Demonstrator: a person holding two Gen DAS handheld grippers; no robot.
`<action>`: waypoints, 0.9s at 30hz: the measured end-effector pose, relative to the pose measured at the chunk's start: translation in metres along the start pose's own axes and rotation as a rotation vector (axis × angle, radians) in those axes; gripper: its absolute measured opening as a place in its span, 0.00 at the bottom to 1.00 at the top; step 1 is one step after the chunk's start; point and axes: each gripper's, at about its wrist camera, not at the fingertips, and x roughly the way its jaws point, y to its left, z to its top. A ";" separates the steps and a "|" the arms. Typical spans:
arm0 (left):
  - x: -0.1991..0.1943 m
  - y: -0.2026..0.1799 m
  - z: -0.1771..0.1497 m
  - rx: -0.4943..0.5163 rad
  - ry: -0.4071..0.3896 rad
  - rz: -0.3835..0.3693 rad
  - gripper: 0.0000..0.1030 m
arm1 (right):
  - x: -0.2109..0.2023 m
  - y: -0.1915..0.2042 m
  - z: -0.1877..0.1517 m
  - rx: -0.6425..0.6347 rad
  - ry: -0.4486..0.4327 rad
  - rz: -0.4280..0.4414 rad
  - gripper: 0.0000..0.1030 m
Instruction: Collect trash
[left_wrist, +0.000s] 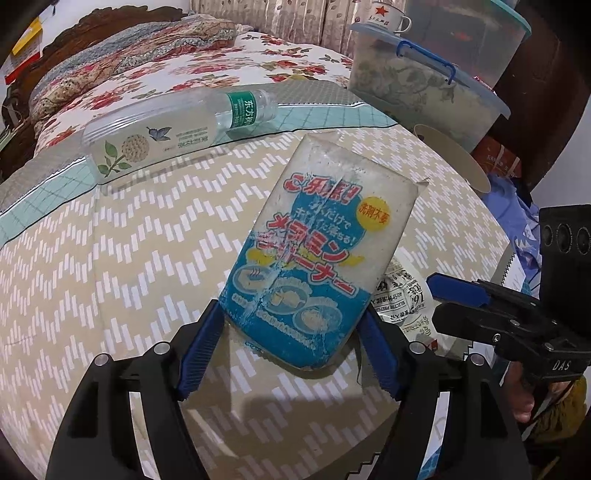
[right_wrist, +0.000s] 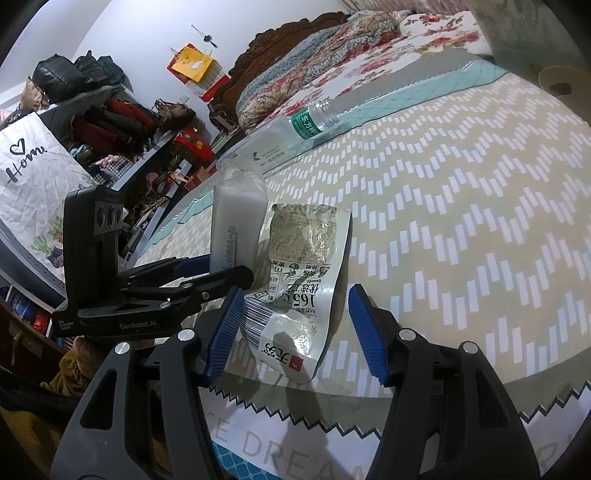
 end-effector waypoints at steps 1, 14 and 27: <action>0.000 0.001 0.000 -0.001 -0.001 0.000 0.68 | 0.000 0.000 0.000 0.000 0.000 -0.001 0.59; -0.003 0.008 -0.001 -0.008 -0.008 -0.019 0.64 | 0.010 0.010 0.003 -0.042 0.005 -0.033 0.59; -0.004 0.010 -0.001 -0.007 -0.011 -0.024 0.63 | 0.024 0.014 0.010 -0.048 0.028 -0.052 0.40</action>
